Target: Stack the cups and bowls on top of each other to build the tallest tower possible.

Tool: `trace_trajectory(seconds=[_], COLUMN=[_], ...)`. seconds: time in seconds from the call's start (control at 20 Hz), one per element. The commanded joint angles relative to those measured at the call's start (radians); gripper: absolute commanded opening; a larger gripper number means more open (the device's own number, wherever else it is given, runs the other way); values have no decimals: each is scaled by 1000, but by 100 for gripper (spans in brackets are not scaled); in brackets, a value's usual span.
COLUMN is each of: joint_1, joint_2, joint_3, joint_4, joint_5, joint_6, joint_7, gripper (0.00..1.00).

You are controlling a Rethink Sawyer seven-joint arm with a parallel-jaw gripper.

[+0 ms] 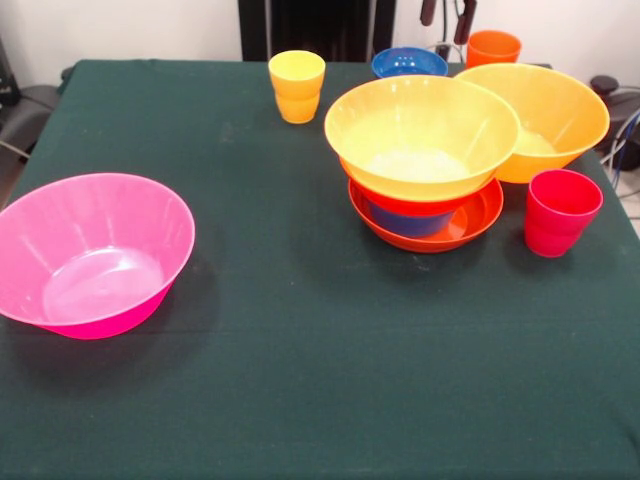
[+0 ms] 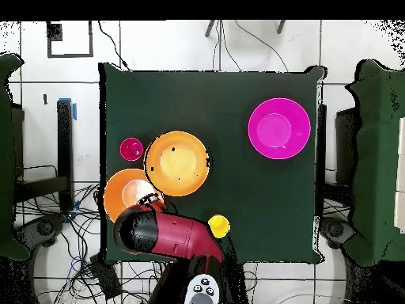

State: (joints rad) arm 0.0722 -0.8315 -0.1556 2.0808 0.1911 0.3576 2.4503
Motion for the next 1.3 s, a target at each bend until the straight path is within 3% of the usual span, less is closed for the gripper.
trace_trajectory(seconds=[0.05, 1.3], joint_1=[-1, 1], joint_2=[81, 85], joint_3=[62, 58], joint_4=[11, 3], joint_5=[-36, -38], joint_6=[-61, -51], joint_7=[72, 70], gripper=[100, 100])
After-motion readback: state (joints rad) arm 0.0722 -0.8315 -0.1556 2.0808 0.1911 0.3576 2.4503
